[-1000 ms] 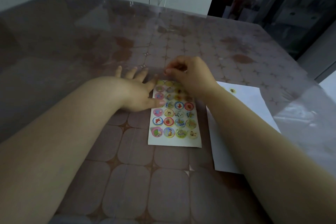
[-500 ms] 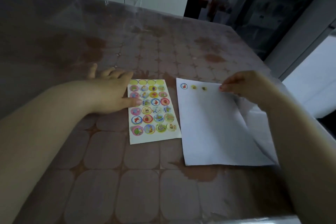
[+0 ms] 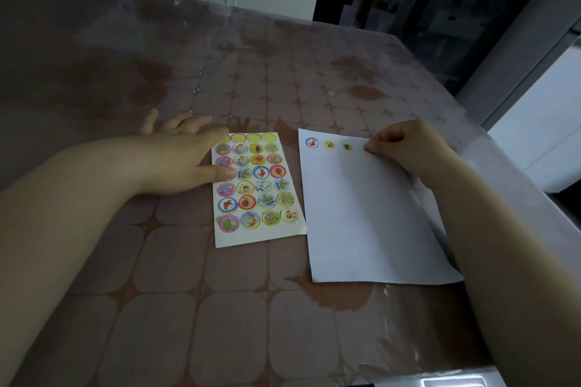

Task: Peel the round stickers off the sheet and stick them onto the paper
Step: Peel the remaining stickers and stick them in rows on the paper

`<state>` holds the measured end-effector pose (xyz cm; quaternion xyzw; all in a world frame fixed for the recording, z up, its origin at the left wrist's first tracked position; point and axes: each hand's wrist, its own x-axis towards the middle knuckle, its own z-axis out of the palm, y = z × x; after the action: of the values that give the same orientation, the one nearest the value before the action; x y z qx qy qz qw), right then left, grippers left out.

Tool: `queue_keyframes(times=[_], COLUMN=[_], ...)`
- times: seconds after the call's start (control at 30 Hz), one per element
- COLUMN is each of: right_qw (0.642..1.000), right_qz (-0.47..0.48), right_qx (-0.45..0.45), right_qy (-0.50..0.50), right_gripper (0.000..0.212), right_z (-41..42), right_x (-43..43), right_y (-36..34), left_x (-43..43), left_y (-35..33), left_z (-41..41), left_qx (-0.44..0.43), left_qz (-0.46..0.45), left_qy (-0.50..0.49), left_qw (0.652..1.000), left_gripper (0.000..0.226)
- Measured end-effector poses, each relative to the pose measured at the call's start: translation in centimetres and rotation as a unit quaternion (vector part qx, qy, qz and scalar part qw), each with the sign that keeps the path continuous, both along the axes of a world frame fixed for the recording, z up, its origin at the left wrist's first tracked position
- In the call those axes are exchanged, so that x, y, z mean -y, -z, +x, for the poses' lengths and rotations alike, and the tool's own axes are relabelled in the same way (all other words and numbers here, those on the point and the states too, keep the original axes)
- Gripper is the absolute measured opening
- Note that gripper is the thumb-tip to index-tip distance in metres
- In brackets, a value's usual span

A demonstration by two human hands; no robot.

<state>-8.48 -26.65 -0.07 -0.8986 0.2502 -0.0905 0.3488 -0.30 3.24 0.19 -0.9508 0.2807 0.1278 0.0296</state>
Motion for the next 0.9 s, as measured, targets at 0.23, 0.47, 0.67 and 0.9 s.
queue_keyframes(times=[0.23,0.47,0.67,0.9], right_qw=[0.977,0.987,0.981,0.925], right_qz=[-0.057,-0.101,-0.182,-0.350], right_qx=[-0.203,-0.109,0.055,-0.054], right_qy=[-0.004,-0.067,-0.030,-0.136], right_gripper=[0.042,0.020,0.008,0.030], right_z=[1.7,0.8,-1.0,-2.6], right_x=[0.9,0.0,-0.9,-1.6], right_y=[-2.5,-1.9,0.9,0.3], left_x=[0.0,-0.2,-0.3,-0.6], left_y=[0.0,-0.4,-0.2,-0.7], left_z=[0.0,0.0,0.3,0.4], left_qx=[-0.003,-0.018,-0.035,-0.029], left_qz=[0.005,-0.003,-0.023,-0.029], left_qy=[0.001,0.018,0.026,0.014], left_qw=[1.000,1.000,0.999,0.999], left_gripper=[0.075,0.082,0.081,0.081])
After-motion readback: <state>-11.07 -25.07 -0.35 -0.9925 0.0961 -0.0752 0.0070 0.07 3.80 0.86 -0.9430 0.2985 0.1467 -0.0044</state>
